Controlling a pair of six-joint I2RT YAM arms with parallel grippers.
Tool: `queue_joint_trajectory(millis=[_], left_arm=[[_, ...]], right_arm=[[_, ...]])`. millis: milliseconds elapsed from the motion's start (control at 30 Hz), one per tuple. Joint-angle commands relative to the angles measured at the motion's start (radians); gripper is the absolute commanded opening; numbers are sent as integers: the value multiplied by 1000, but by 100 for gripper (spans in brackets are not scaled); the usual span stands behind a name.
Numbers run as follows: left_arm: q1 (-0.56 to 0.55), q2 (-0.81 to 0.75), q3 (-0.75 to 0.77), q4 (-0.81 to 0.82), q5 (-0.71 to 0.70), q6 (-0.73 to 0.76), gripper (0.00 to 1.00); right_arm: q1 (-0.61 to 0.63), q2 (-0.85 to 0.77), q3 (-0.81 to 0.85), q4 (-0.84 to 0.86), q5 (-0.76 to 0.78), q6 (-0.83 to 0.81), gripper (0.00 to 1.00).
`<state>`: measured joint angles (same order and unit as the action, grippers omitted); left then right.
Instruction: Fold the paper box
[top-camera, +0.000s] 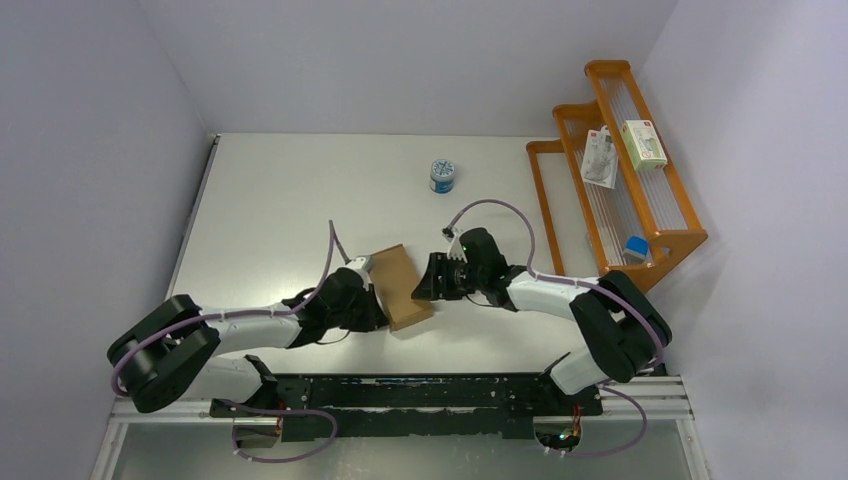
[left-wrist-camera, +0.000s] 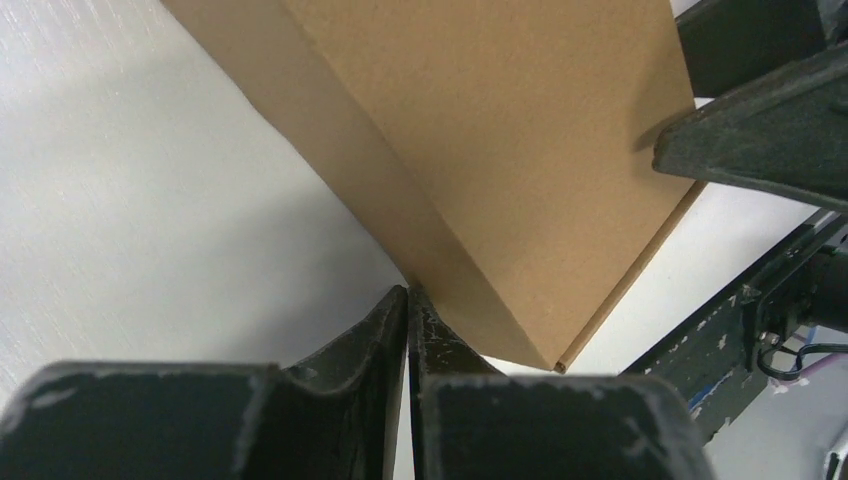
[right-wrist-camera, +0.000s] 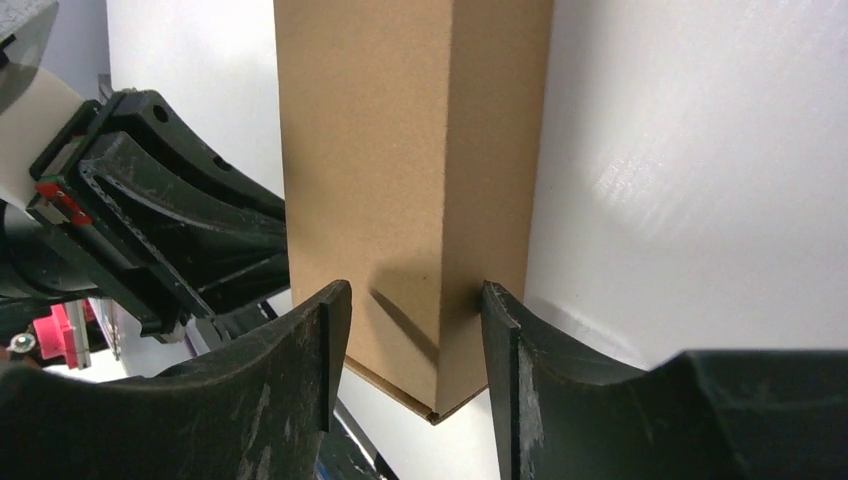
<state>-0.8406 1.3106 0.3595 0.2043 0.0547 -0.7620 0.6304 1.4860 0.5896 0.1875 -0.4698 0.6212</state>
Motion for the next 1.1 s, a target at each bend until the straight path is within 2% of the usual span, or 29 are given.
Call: queue_joint_trajectory(millis=[0,167,400,533,767,1067], left_arm=[[-18,15,-34,38,-36,-70,12],[-17,15,-65,143,-52,-176,12],[0,98,23,196,-147,-167,12],[46,125,78,108,-180,-93,12],[103,2,57,-33,-264,4,13],[140,-55,80,-149,-229,66,14]], right_arm=[[61,21,-32,95,-31,98,53],[120,2,-70,167,38,214,50],[143,-10,-66,220,120,255,44],[133,3,-4,142,160,190,46],[82,-22,30,44,185,100,51],[63,-56,18,2,187,62,57]])
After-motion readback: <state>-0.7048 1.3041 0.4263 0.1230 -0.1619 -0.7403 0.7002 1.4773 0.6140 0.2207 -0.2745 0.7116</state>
